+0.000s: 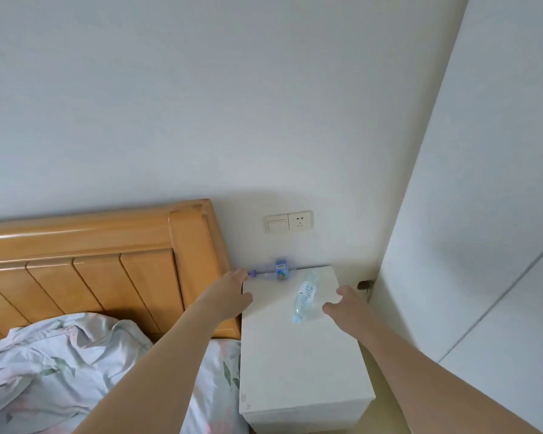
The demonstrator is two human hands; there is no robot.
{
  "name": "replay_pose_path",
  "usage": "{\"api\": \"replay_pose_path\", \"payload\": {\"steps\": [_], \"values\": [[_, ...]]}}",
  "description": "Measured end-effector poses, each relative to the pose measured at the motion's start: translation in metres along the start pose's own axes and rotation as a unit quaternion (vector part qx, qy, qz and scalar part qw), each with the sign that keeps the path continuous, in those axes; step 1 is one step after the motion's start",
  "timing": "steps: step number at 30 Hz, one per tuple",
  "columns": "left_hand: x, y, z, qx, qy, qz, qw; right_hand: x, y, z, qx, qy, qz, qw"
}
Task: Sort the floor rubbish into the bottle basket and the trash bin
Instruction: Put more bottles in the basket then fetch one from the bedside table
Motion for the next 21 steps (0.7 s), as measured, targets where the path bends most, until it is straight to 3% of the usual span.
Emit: {"api": "replay_pose_path", "payload": {"steps": [9, 16, 21], "values": [[-0.061, -0.122, -0.258, -0.114, 0.029, 0.036, 0.992, 0.036, -0.094, -0.229, -0.022, -0.177, -0.056, 0.982], [-0.086, -0.222, -0.405, -0.088, -0.004, -0.062, 0.994, 0.094, -0.168, -0.367, 0.013, -0.283, -0.069, 0.957], [-0.106, -0.27, -0.45, -0.032, -0.003, -0.105, 0.994, 0.124, -0.203, -0.411, 0.043, -0.308, -0.048, 0.949]]}}
Point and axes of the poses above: each hand's wrist, its own z-axis away from the middle knuckle, its own y-axis out of the back of the hand, x = y × z, the point moved 7 cm from there along -z, towards the middle knuckle, and after that the axes turned 1 degree about y, right-handed, at the moved point
